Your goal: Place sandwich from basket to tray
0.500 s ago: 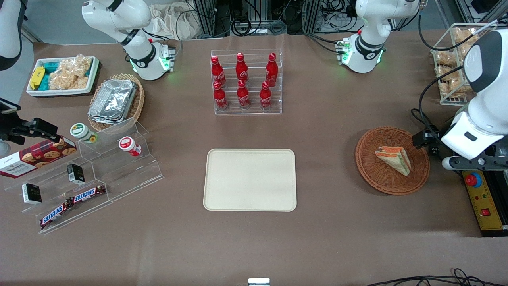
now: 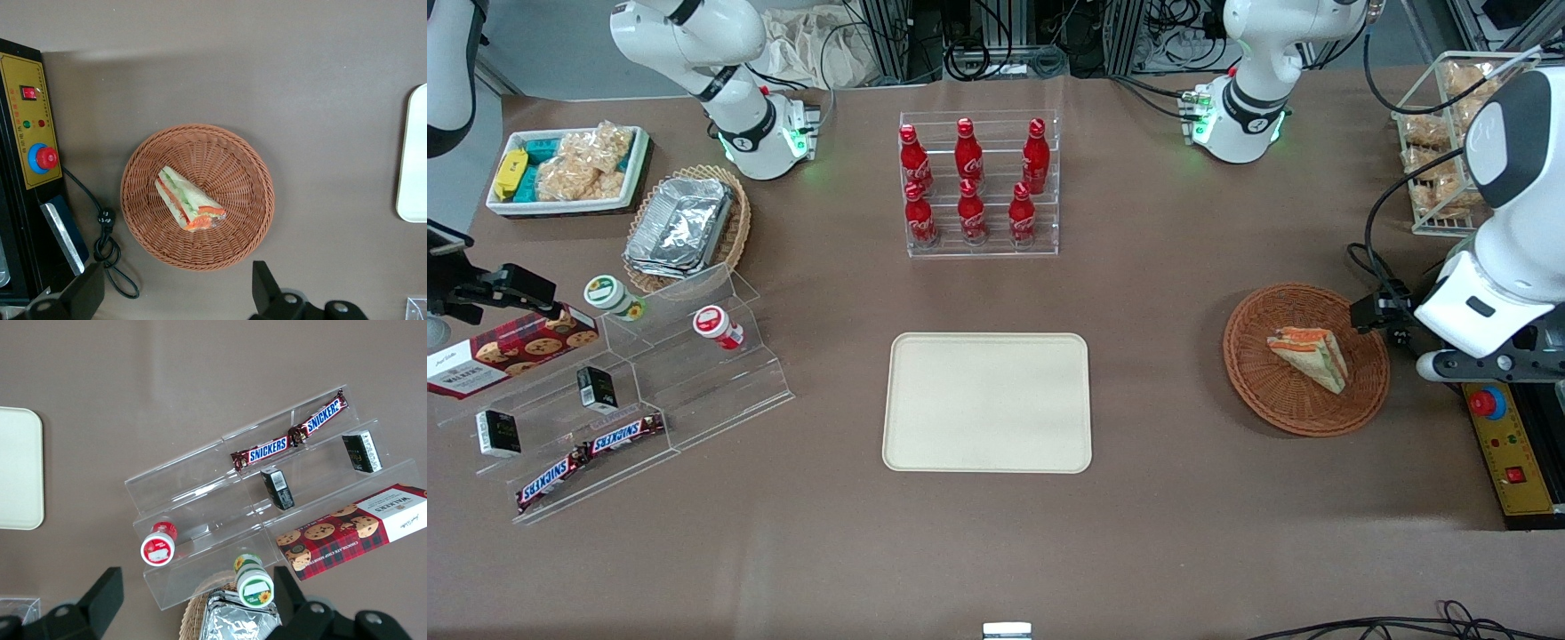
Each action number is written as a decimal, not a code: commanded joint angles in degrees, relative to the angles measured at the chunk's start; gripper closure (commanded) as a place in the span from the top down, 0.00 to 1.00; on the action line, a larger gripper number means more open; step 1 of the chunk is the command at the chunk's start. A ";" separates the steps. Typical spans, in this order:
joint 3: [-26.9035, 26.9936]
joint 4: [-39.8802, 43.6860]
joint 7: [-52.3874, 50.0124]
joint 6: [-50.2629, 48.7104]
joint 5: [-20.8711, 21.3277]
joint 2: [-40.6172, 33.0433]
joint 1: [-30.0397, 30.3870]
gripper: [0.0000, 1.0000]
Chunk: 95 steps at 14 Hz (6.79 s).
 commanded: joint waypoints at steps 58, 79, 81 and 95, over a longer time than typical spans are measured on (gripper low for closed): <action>-10.41 5.89 -35.23 24.40 -3.82 29.52 -18.71 0.00; -9.19 6.95 -38.22 7.41 -2.85 19.36 -17.41 0.99; -8.92 6.51 -38.39 -0.33 -2.77 16.80 -14.26 0.99; -9.01 6.77 -0.17 -4.94 -2.41 2.55 7.12 1.00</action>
